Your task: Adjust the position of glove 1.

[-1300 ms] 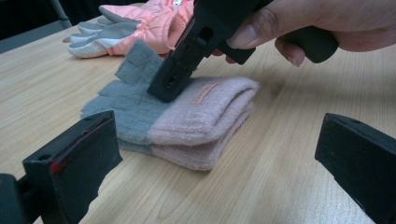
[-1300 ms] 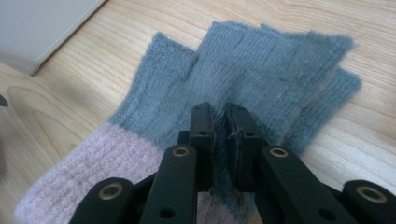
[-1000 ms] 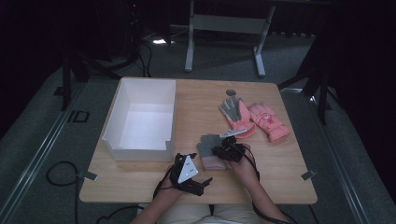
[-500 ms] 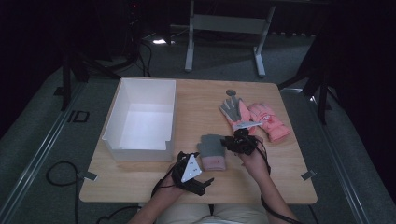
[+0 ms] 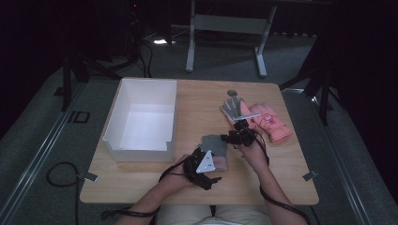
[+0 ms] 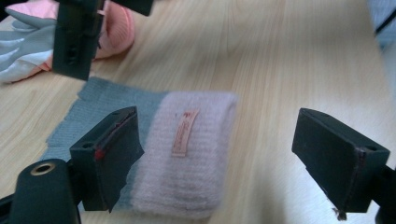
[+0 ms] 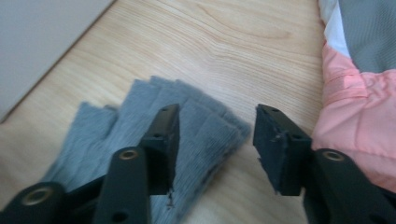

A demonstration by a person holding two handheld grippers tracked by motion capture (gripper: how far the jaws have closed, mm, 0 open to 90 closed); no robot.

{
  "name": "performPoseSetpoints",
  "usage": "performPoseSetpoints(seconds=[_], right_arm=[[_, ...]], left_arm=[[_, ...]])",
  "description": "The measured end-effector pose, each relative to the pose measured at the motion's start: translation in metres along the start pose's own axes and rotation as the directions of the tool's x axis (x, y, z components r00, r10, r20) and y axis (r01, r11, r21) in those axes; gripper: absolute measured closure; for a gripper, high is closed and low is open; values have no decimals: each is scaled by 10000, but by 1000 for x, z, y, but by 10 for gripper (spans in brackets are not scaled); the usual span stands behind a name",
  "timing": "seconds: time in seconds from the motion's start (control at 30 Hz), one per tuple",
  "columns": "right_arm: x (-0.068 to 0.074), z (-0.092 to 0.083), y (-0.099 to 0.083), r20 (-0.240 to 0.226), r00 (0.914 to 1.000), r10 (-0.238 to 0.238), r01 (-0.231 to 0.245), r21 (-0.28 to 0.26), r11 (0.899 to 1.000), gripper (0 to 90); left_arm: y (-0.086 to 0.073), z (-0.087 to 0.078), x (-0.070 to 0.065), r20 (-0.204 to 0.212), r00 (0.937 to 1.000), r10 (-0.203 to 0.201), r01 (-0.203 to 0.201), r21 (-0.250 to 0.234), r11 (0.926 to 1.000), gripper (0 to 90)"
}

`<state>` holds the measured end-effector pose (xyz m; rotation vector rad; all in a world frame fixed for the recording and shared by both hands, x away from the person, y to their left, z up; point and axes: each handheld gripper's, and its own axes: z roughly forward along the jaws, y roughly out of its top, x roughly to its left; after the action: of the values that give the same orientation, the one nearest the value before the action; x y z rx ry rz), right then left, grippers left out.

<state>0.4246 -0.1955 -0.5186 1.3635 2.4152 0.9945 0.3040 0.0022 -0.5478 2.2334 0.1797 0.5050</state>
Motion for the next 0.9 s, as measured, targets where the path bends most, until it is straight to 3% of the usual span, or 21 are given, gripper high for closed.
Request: performPoseSetpoints(seconds=[0.1, 0.2, 0.27, 0.33, 0.47, 0.6, 0.73, 0.8, 0.9], right_arm=[[-2, 12, 0, 14, 10000, 72, -72, 318, 9995, 449], [-3, 22, 0, 90, 9999, 75, -80, 563, 9984, 417], [-3, 28, -1, 126, 9999, 86, -94, 678, 9977, 399], [-3, 32, -1, 78, 9998, 182, -187, 800, 9966, 389], [-3, 33, -2, 37, 9995, 311, -313, 803, 9963, 406], [-2, 33, -2, -424, 9976, 553, -513, 907, 9946, 484], [-2, 34, -1, -1225, 9888, 852, -712, 1148, 9908, 599], [2, 35, -2, -1399, 9872, 768, -613, 1116, 9919, 646], [5, 36, -1, -1723, 9816, 829, -636, 1144, 9914, 719]], left_arm=[[-2, 8, -4, -301, 9948, 970, -948, 684, 9931, 232], [-5, 15, -7, -339, 9893, 1416, -1371, 1105, 9844, 276], [-7, 17, -8, -550, 9868, 1522, -1448, 1193, 9822, 299], [-6, 17, -7, -565, 9881, 1430, -1356, 1179, 9837, 330], [-8, 18, -2, -734, 9865, 1464, -1364, 1271, 9825, 482], [-9, 14, 13, -76, 9956, 929, -917, 1008, 9907, 641], [-9, 14, 20, 419, 9958, 809, -848, 1008, 9913, 681], [-8, 15, 23, 568, 9950, 822, -879, 1059, 9905, 689], [-7, 15, 26, 738, 9965, 389, -472, 1135, 9924, 696]])
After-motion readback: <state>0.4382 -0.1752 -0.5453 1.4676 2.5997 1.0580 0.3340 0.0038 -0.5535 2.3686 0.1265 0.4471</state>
